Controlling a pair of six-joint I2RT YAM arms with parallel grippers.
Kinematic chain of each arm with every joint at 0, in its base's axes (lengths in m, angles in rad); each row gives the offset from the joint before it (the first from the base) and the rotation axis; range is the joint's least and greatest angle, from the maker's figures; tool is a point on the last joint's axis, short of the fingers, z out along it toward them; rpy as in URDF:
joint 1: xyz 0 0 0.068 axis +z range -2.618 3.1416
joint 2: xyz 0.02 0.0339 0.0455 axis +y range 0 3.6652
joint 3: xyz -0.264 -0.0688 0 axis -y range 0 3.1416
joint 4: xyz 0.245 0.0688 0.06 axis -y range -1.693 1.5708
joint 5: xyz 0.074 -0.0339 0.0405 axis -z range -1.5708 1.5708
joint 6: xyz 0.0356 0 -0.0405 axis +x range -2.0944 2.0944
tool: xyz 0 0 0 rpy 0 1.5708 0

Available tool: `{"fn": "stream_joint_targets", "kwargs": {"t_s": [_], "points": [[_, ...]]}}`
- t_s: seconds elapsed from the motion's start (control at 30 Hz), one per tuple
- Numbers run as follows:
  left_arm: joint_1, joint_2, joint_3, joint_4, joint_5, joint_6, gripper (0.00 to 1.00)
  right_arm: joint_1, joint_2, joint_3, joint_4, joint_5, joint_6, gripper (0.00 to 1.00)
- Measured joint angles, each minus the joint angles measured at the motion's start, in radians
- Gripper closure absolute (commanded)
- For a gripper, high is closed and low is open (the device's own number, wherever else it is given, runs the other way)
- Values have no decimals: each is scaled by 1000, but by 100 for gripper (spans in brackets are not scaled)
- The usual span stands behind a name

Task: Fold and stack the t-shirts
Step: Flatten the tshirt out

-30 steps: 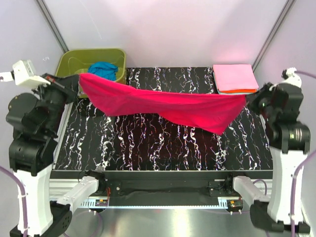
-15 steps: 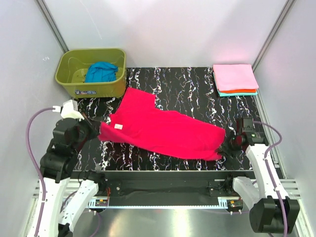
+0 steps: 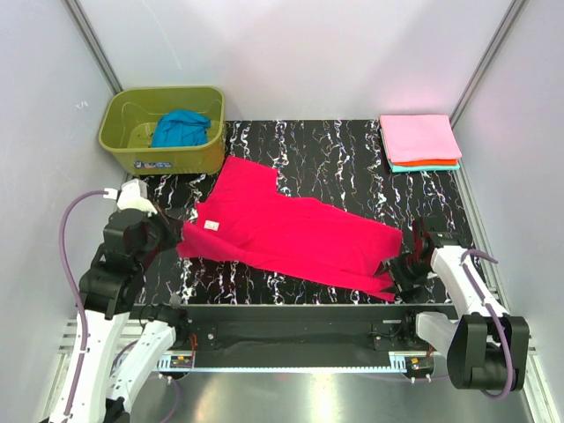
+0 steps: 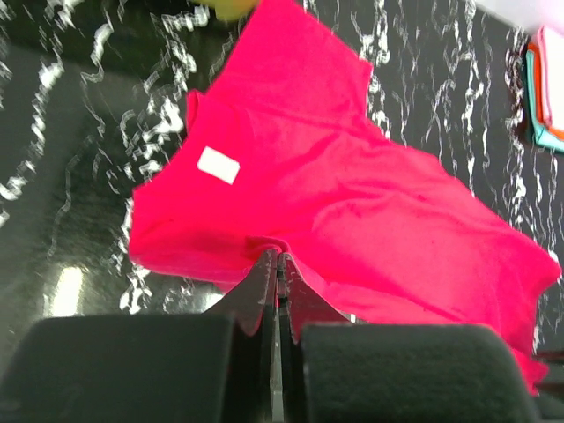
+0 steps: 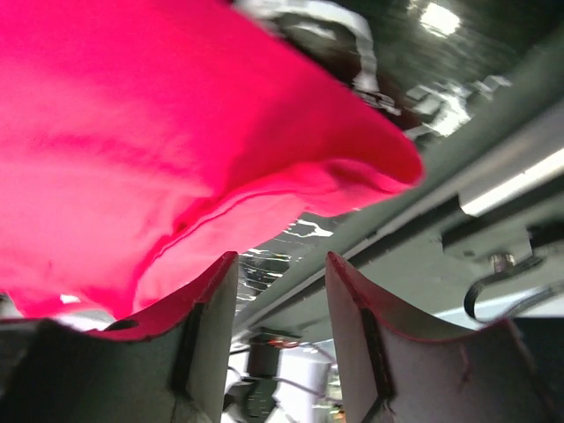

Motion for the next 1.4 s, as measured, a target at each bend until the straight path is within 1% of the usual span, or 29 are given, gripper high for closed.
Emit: {"fn": "stream_joint_targets", "kwargs": {"t_s": [0.07, 0.13, 0.27, 0.37, 0.47, 0.73, 0.9, 1.13, 1.23, 1.37, 1.4], "points": [[0, 9, 33, -1, -18, 10, 100, 0, 0, -5, -26, 8, 47, 44], [0, 12, 56, 2, -27, 15, 100, 0, -1, -5, -40, 16, 88, 42], [0, 12, 69, 3, -29, 18, 100, 0, 36, 0, -51, 50, 163, 45], [0, 12, 69, 2, -29, 18, 100, -2, 127, 43, -63, 85, 208, 50], [0, 12, 69, 2, -28, 21, 100, -11, 230, 98, -63, 101, 236, 50], [0, 12, 53, 13, 2, 21, 100, -34, 431, 194, -80, 129, 251, 47], [0, 11, 50, 29, 28, 21, 100, -41, 484, 206, -105, 153, 250, 46], [0, -3, 26, 55, 43, 8, 100, -52, 565, 244, -169, 198, 245, 46], [0, -14, 9, 59, 44, 3, 100, -53, 584, 257, -174, 221, 246, 48], [0, -16, -3, 66, 44, 2, 100, -53, 603, 257, -166, 229, 246, 53], [0, -16, -3, 68, 45, 2, 100, -53, 609, 257, -164, 229, 246, 61]]}}
